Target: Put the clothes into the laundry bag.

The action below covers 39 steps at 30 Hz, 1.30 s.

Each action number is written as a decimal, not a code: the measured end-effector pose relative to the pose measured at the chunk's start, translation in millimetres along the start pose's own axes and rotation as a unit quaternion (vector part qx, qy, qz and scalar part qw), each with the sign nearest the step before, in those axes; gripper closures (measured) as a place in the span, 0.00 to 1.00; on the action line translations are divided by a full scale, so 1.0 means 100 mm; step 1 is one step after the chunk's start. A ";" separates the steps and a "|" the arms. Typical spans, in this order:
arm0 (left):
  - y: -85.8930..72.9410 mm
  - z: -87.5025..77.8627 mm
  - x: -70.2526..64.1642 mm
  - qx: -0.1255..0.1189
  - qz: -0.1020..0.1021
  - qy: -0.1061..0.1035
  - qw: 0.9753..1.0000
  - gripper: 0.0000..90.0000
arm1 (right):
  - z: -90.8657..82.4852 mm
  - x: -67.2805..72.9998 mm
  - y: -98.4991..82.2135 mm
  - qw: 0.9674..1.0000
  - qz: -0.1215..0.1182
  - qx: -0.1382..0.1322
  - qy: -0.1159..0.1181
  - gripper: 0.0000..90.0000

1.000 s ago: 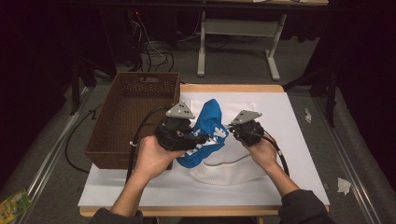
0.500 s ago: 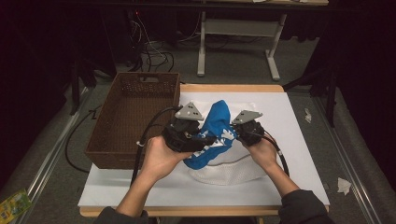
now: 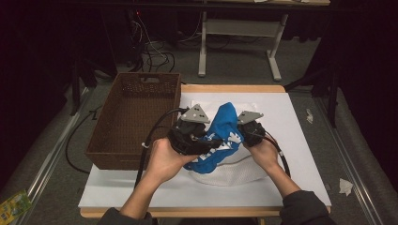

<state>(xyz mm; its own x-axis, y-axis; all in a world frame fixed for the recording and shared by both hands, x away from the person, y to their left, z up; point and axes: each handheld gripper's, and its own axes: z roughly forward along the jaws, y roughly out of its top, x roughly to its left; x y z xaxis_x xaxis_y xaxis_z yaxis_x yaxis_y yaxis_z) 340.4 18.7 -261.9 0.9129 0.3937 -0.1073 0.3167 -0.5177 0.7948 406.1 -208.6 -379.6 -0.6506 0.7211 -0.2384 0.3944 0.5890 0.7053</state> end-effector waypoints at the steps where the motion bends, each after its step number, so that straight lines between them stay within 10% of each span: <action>1: 0.00 0.01 0.00 0.001 0.000 0.001 1.000 0.79 | 0.00 -0.01 0.00 1.000 -0.002 -0.002 0.001 0.99; 39: -0.31 0.40 -0.01 -0.027 -0.009 -0.009 1.000 0.78 | 0.05 0.00 0.00 1.000 -0.002 0.005 0.004 0.99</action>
<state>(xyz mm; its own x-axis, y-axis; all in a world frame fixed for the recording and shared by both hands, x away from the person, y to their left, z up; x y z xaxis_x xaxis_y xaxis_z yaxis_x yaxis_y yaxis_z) 339.7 3.5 -310.2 0.9117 0.3888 -0.1330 0.3197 -0.4677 0.8241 409.5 -206.7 -383.3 -0.6567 0.7162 -0.2360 0.3987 0.5954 0.6975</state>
